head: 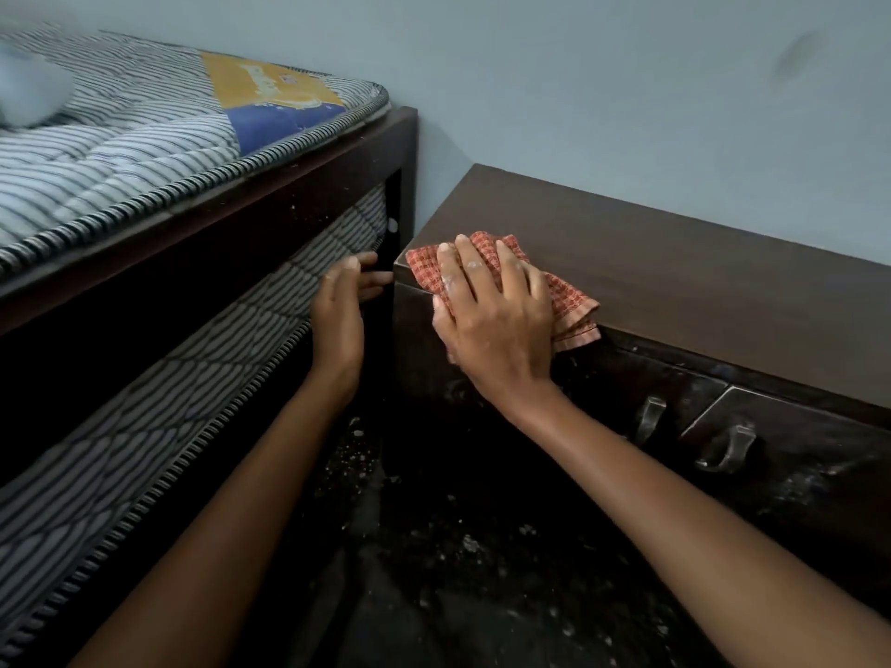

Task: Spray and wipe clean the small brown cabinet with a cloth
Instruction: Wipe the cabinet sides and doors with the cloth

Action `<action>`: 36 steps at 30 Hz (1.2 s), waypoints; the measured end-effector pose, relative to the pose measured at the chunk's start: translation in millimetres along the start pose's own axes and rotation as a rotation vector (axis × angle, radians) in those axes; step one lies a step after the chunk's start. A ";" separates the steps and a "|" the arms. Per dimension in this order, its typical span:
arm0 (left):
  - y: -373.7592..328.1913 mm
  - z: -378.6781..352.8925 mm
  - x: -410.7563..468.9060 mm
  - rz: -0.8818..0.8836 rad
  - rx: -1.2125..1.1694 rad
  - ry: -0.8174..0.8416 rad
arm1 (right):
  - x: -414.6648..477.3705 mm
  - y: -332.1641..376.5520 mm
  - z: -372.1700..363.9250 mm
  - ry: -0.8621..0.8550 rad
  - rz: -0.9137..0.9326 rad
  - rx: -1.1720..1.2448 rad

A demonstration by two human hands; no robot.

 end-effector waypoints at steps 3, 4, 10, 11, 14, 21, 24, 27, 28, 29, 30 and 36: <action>21.1 11.4 2.1 0.100 -0.036 -0.006 | 3.3 7.1 -0.6 -0.036 0.092 -0.030; 31.1 14.2 2.7 0.147 -0.029 -0.003 | 5.0 11.6 -1.5 -0.055 0.126 -0.028; 56.0 17.1 -6.5 0.280 -0.054 -0.026 | -7.3 41.8 -26.4 0.013 0.490 -0.180; 54.5 18.1 -8.4 0.270 -0.052 -0.039 | -13.6 43.0 -32.0 0.044 0.550 -0.199; 51.6 21.1 -12.2 0.254 -0.011 -0.059 | -39.4 39.6 -45.3 0.124 0.658 -0.216; 38.7 27.0 -10.6 0.237 0.019 -0.077 | -79.1 -8.3 -29.8 0.046 0.613 -0.277; 36.5 25.5 -9.5 0.238 0.003 -0.093 | -64.2 -2.0 -24.2 -0.002 0.516 -0.288; 35.8 28.7 -7.0 0.212 -0.004 -0.097 | -42.9 22.4 -32.3 -0.016 0.533 -0.253; 36.0 30.4 -6.0 0.198 0.002 -0.097 | -38.0 30.3 -36.9 0.000 0.569 -0.260; 36.1 32.6 -5.8 0.182 0.012 -0.100 | -35.7 37.2 -41.1 0.023 0.607 -0.269; 35.8 34.1 -5.6 0.166 0.020 -0.102 | -35.3 41.3 -44.8 0.049 0.644 -0.282; 39.4 30.4 -8.8 0.142 0.055 -0.005 | -77.2 15.4 -53.7 0.167 0.841 -0.340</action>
Point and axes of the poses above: each hand's wrist, its own x-axis towards the middle knuckle, its own z-axis out of the back of the hand, y = z × x, the point moved 3 cm from there along x, towards the middle knuckle, and after that the axes turned 13 degrees about z, right-handed, at the moved point
